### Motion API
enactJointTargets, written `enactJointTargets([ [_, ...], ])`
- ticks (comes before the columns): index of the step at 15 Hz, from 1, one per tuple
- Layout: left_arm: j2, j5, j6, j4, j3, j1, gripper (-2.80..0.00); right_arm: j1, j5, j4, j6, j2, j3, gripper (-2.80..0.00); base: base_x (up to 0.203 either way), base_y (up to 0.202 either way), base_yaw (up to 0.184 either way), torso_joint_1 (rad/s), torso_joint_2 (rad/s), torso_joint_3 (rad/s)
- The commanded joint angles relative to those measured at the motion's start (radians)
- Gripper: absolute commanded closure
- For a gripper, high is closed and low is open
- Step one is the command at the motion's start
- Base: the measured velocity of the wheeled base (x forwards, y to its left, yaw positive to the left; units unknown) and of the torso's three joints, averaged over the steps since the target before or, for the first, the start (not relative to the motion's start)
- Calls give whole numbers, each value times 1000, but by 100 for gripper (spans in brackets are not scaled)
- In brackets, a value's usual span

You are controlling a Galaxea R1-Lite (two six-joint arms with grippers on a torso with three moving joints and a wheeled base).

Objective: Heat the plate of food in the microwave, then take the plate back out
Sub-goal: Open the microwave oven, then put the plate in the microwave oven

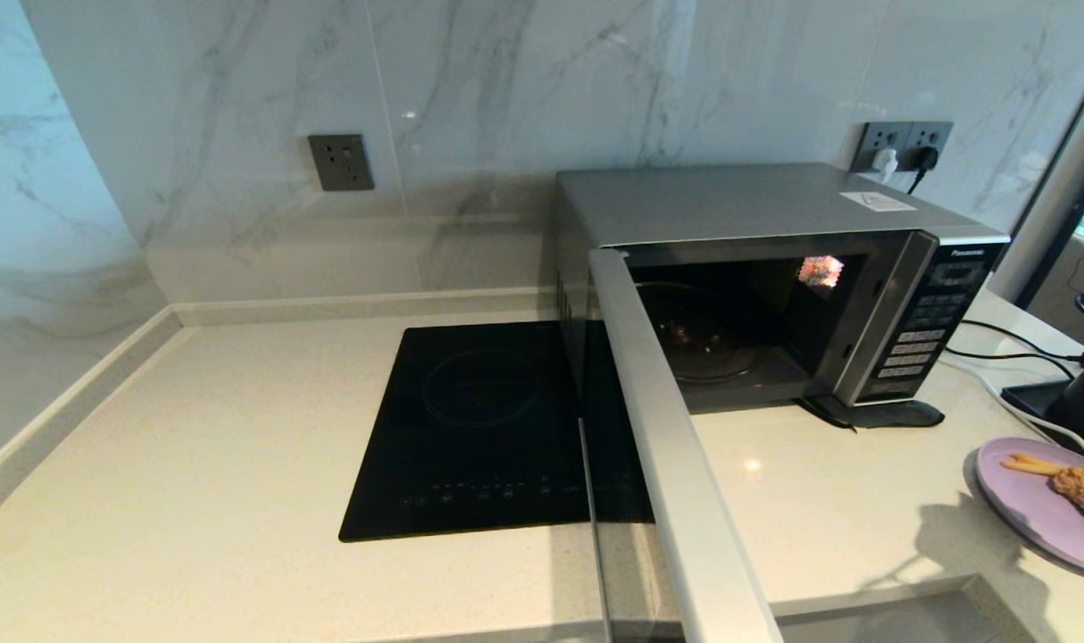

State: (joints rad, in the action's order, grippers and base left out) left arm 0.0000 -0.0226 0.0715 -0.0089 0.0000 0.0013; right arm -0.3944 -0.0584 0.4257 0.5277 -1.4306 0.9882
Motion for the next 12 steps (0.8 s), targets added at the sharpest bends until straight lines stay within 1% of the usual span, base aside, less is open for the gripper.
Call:
enactJointTargets([
  [1, 2, 0, 1, 0, 0, 0, 0, -99, -45, -31, 4, -87, -33, -280, 0, 0, 0, 0, 0, 0],
  [2, 2, 0, 1, 0, 0, 0, 0, -128, -58, -48, 7, -104, -38, -280, 0, 0, 0, 0, 0, 0],
  [5, 2, 0, 1, 0, 0, 0, 0, -205, -55, -121, 94, -190, -40, -280, 0, 0, 0, 0, 0, 0],
  [8, 2, 0, 1, 0, 0, 0, 0, -283, -39, -132, 144, -270, -33, -280, 0, 0, 0, 0, 0, 0],
  [10, 2, 0, 1, 0, 0, 0, 0, -313, -38, -135, 162, -310, -27, -280, 0, 0, 0, 0, 0, 0],
  [12, 2, 0, 1, 0, 0, 0, 0, -342, -37, -134, 173, -358, 12, -280, 0, 0, 0, 0, 0, 0],
])
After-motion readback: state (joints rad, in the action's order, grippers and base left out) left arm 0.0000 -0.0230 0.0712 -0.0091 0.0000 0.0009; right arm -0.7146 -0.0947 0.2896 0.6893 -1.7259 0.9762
